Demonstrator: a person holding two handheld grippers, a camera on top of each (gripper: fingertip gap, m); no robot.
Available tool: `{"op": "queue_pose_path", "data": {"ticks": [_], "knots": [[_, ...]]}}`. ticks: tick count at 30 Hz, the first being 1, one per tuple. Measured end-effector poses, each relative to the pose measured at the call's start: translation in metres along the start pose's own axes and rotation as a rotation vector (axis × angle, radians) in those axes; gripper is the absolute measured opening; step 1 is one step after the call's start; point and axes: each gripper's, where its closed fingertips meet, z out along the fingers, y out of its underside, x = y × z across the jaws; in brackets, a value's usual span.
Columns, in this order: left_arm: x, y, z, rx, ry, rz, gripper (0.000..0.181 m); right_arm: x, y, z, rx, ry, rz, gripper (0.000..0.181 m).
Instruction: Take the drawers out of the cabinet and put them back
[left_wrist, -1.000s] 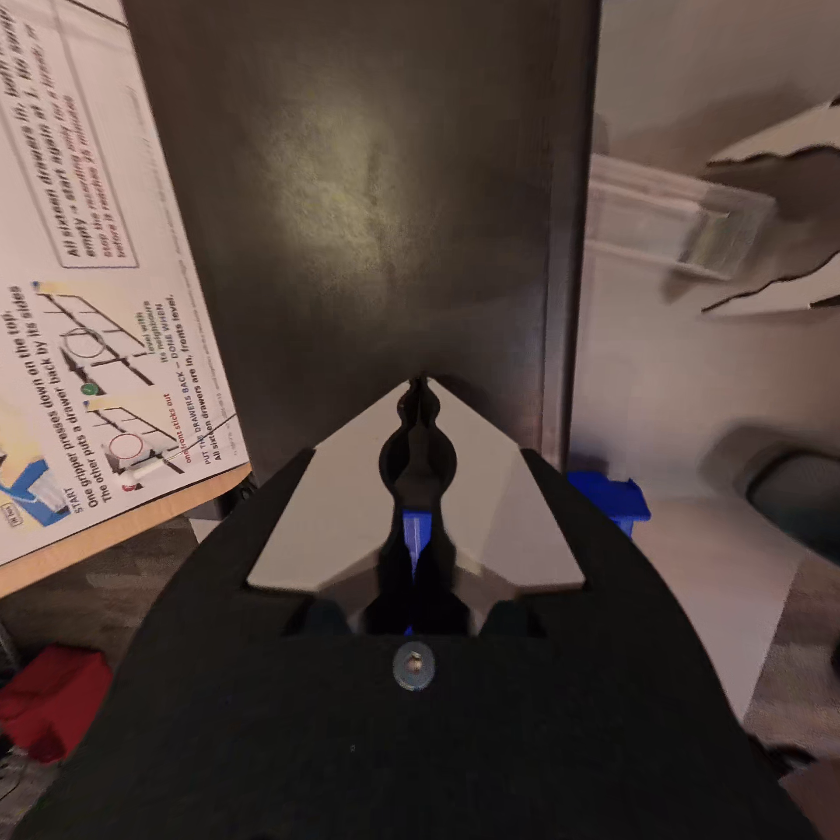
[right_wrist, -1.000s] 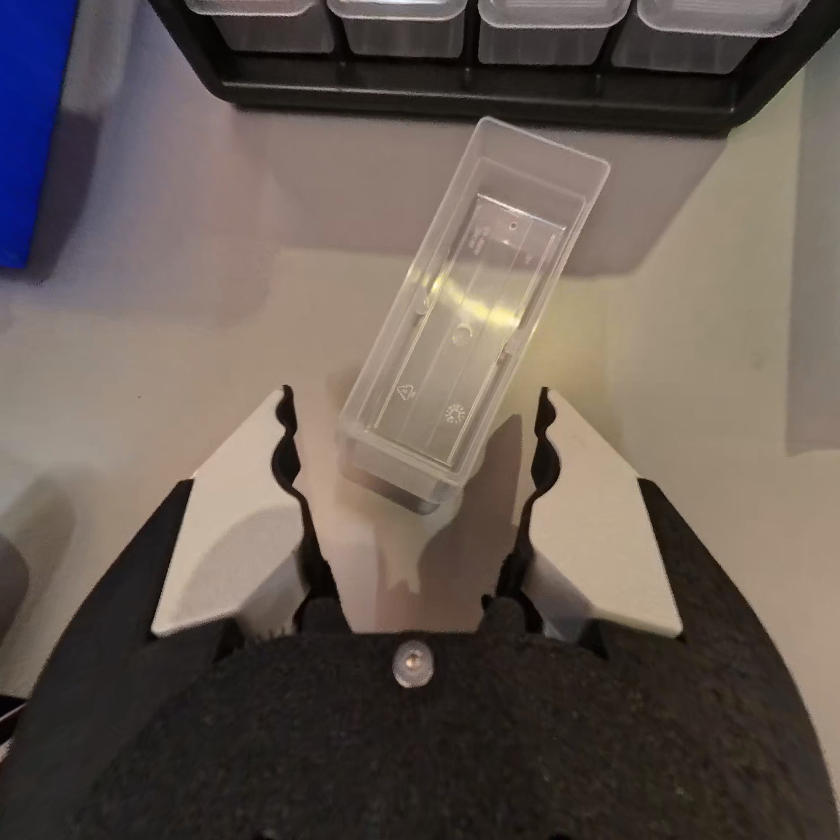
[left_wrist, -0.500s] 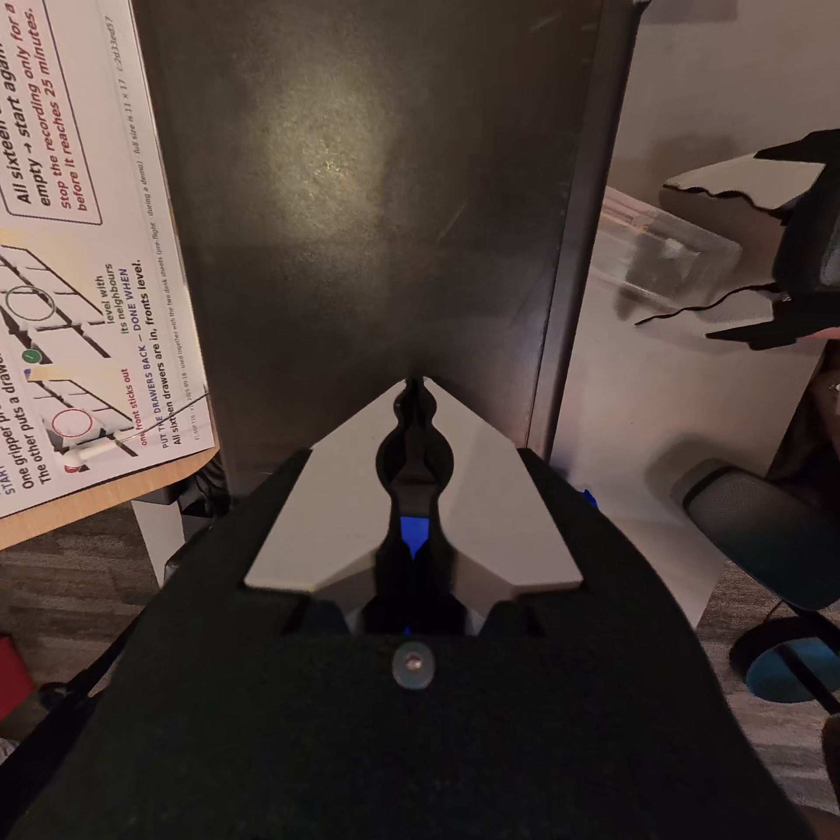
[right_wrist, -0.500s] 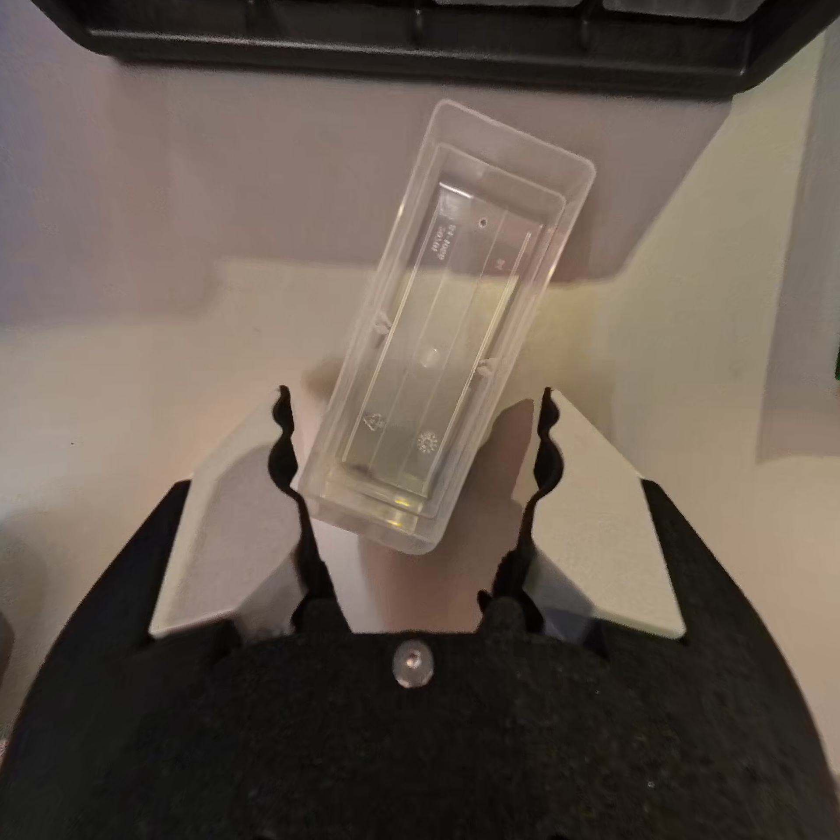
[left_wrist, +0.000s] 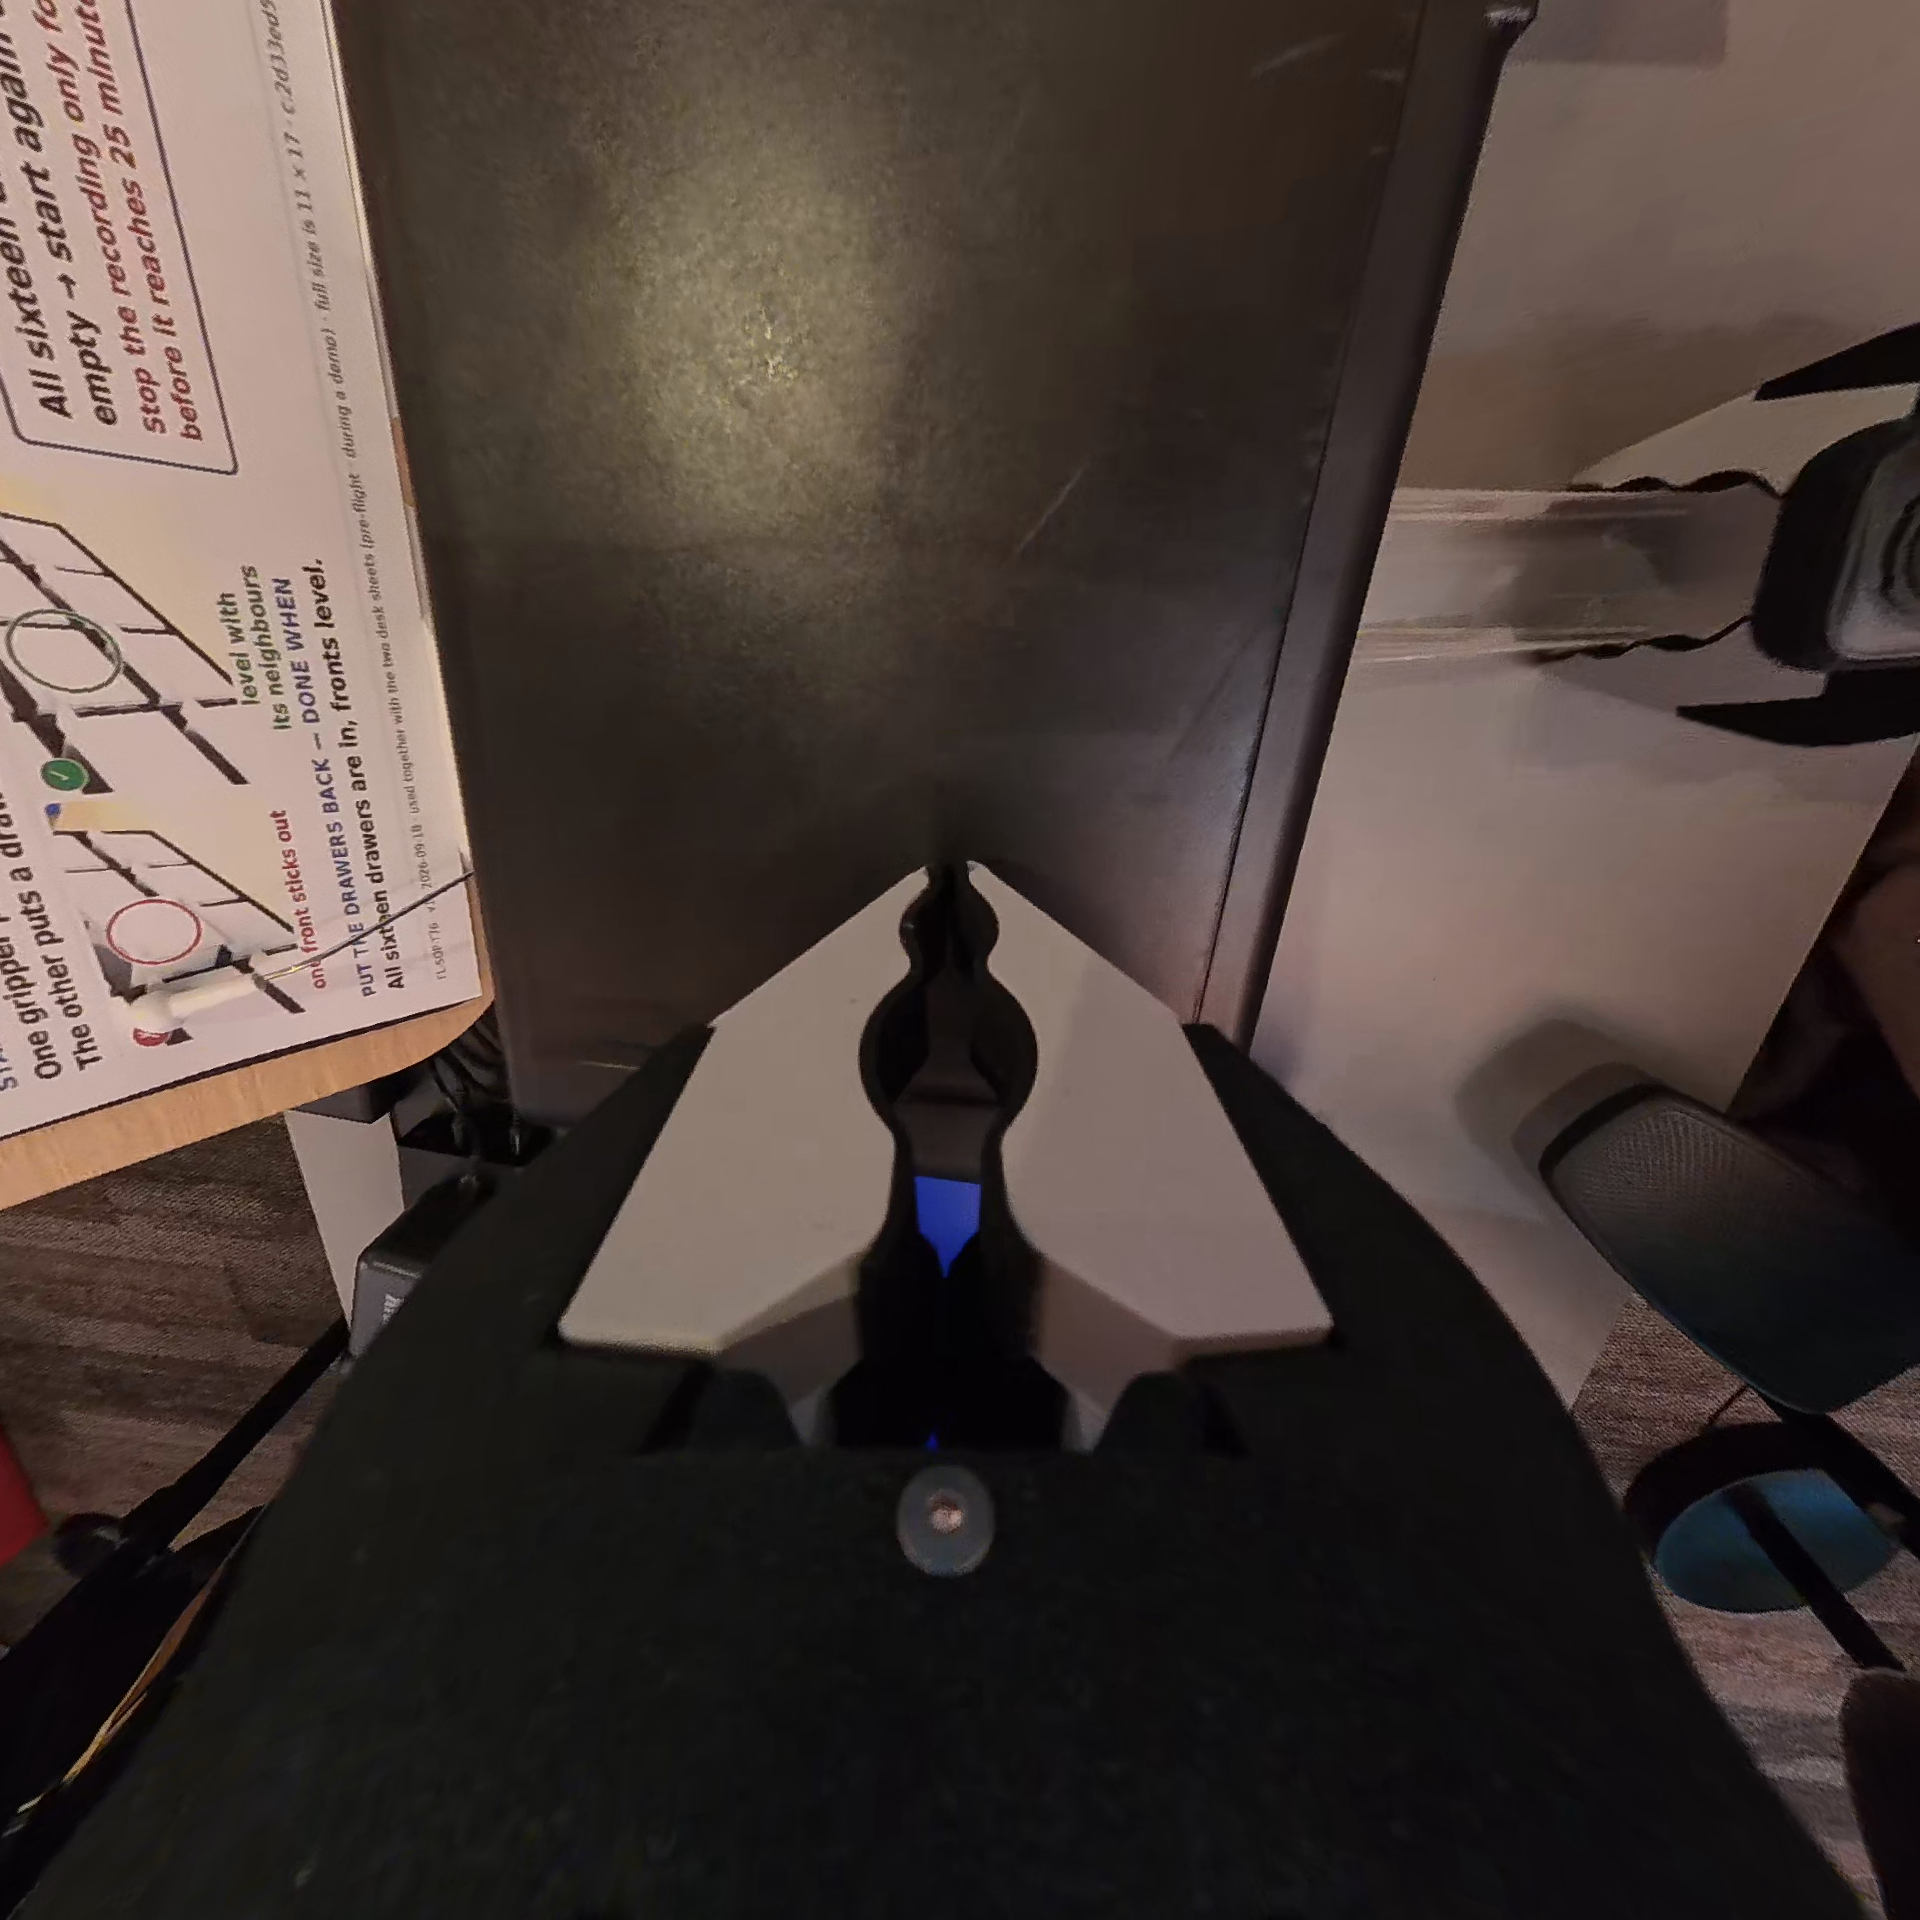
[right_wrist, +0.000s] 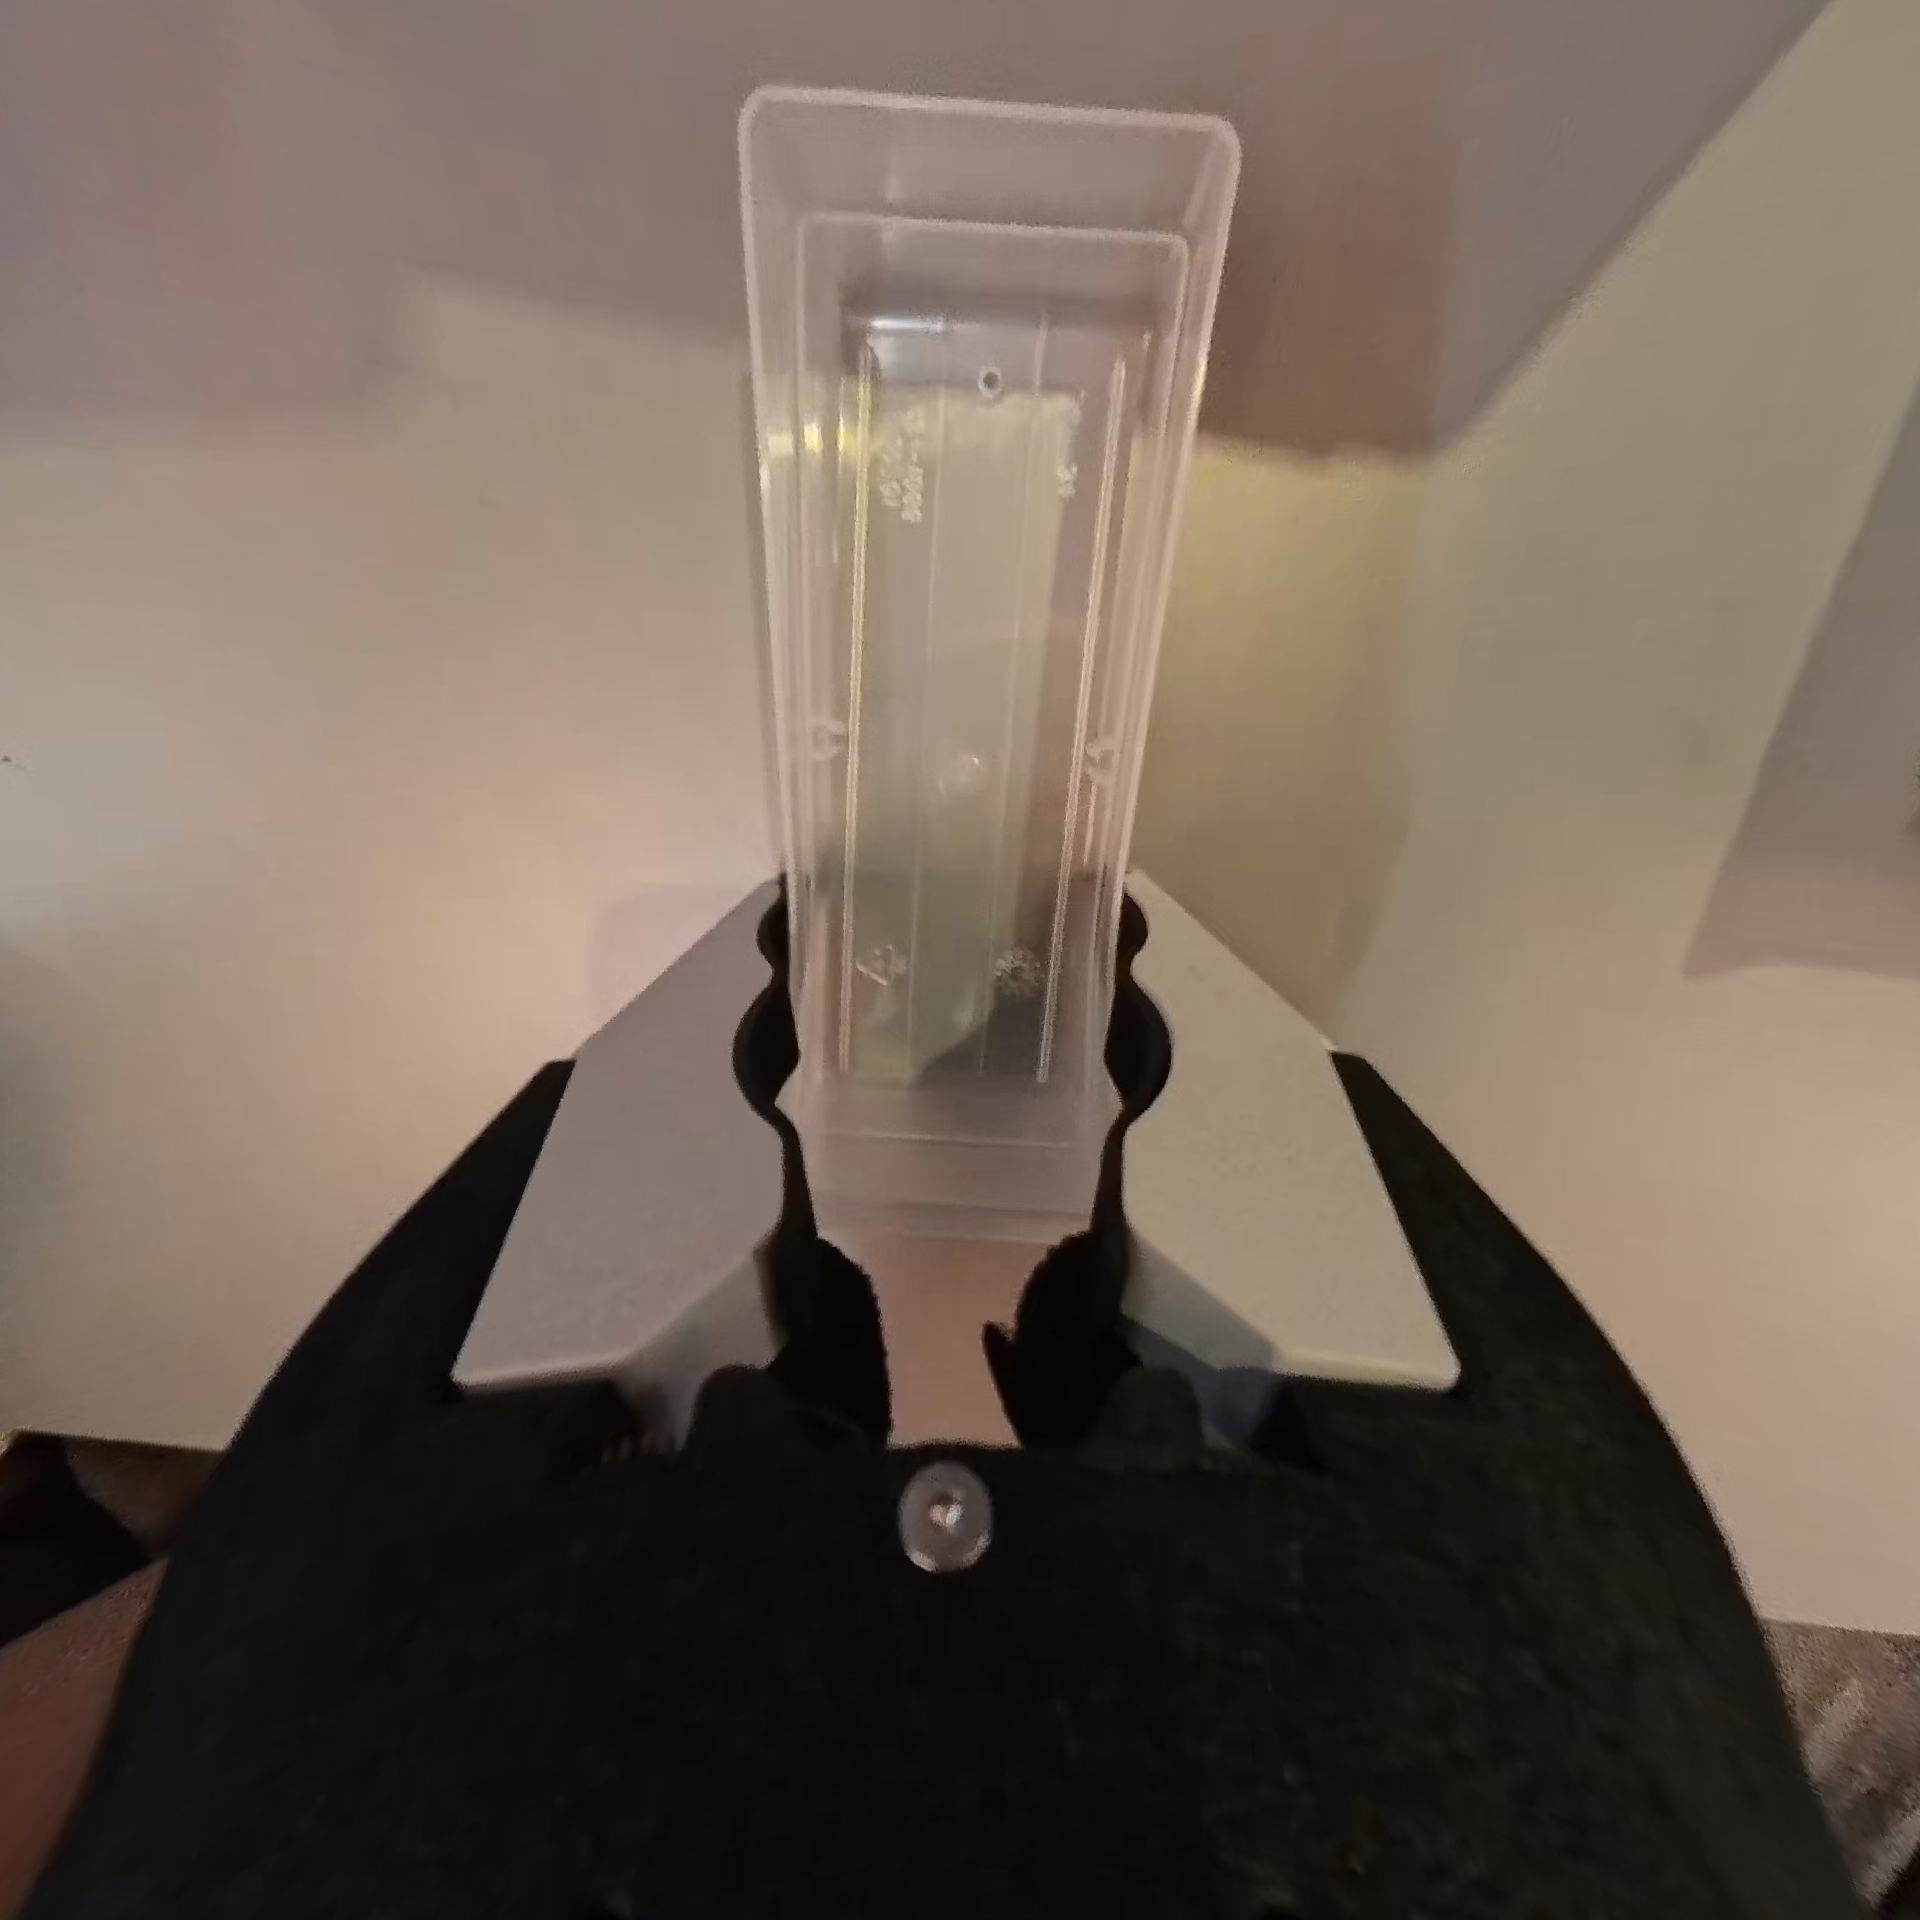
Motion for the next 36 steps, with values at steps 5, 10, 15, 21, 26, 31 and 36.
{"op": "queue_pose_path", "data": {"ticks": [5, 10, 15, 21, 26, 31, 36], "knots": [[0.000, 0.000, 0.000, -0.034, -0.007, 0.001, 0.000, 0.002, -0.006, -0.031, 0.022, -0.035, 0.019, 0.057], [0.000, 0.000, 0.000, -0.066, -0.034, 0.017, 0.000, -0.011, -0.050, -0.088, 0.052, -0.091, 0.009, 0.058], [0.000, 0.000, 0.000, -0.071, -0.040, 0.001, 0.000, -0.028, -0.083, -0.119, -0.001, -0.117, -0.026, 0.057], [0.000, 0.000, 0.000, -0.072, -0.024, -0.019, 0.000, -0.038, -0.106, -0.129, -0.068, -0.160, 0.000, 0.057], [0.000, 0.000, 0.000, -0.062, -0.015, -0.024, 0.000, -0.039, -0.114, -0.128, -0.109, -0.151, 0.011, 0.058], [0.000, 0.000, 0.000, -0.043, 0.008, -0.036, 0.000, -0.039, -0.116, -0.126, -0.121, -0.162, 0.030, 0.058], [0.000, 0.000, 0.000, -0.028, 0.012, -0.035, 0.000, -0.035, -0.118, -0.130, -0.108, -0.174, 0.045, 0.058]]}}
